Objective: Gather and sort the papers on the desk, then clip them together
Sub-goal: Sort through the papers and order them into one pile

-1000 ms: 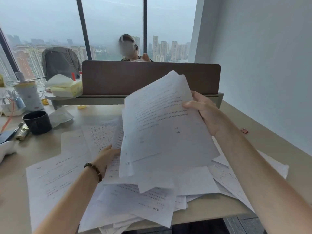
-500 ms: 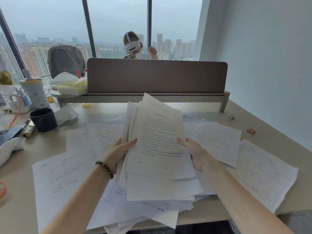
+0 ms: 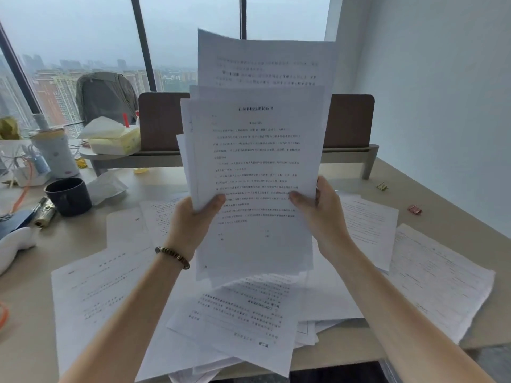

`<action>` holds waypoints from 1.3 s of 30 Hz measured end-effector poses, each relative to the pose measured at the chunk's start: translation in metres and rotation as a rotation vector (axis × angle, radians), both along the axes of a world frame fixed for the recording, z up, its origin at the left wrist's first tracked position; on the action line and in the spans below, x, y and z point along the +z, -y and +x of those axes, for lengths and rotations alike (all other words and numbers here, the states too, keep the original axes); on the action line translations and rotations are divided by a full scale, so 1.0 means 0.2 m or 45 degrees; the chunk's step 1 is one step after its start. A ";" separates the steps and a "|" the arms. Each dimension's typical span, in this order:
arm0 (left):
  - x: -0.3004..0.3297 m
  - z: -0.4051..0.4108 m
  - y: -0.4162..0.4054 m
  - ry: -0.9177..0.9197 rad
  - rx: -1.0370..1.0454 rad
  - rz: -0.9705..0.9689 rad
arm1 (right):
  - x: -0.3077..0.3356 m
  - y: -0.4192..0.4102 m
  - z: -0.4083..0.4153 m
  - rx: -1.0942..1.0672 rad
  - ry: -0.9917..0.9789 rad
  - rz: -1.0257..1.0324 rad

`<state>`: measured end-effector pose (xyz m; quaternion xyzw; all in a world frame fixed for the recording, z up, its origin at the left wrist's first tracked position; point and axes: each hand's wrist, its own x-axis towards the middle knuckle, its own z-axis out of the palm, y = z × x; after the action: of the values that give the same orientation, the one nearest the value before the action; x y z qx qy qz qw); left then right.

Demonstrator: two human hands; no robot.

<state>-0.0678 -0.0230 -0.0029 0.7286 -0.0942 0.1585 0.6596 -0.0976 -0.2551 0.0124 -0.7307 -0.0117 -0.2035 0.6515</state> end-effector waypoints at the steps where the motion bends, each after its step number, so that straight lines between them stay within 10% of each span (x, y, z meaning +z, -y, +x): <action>1: 0.01 0.00 0.00 0.028 -0.003 -0.021 | 0.01 0.00 0.00 -0.006 0.027 -0.013; 39: -0.07 -0.02 -0.03 -0.167 -0.381 -0.169 | 0.01 0.02 -0.02 0.217 0.145 0.084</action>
<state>-0.0713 -0.0177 -0.0163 0.6701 -0.1478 0.0164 0.7272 -0.1014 -0.2595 0.0141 -0.6925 -0.1042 -0.1887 0.6885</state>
